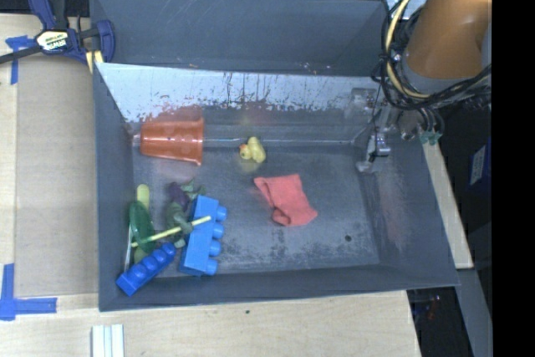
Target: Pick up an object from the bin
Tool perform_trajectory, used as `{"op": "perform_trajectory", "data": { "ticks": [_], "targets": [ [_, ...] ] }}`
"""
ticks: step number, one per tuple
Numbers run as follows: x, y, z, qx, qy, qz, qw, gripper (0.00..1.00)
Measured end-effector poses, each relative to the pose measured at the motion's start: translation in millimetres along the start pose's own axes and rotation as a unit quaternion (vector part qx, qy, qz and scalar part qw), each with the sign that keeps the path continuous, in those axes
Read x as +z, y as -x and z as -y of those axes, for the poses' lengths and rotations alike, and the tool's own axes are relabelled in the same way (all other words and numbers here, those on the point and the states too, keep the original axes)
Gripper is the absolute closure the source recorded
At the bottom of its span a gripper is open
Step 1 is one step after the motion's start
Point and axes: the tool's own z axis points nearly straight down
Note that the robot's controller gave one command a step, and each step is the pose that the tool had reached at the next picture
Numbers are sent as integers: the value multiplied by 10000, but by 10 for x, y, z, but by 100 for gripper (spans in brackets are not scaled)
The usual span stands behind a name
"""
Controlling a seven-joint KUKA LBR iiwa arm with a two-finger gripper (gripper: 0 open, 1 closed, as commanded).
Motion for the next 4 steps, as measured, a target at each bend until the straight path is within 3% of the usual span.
{"op": "perform_trajectory", "data": {
  "ticks": [1, 2, 3, 4],
  "targets": [
    [-53, 11, -5, -11, -5, 37, 10000, 0],
    [549, -269, -114, 210, -5, 55, 9998, 0],
    [487, -246, -761, -438, -20, 69, 9990, 0],
    [940, -264, -981, -785, -11, 55, 9969, 0]
  ]
}}
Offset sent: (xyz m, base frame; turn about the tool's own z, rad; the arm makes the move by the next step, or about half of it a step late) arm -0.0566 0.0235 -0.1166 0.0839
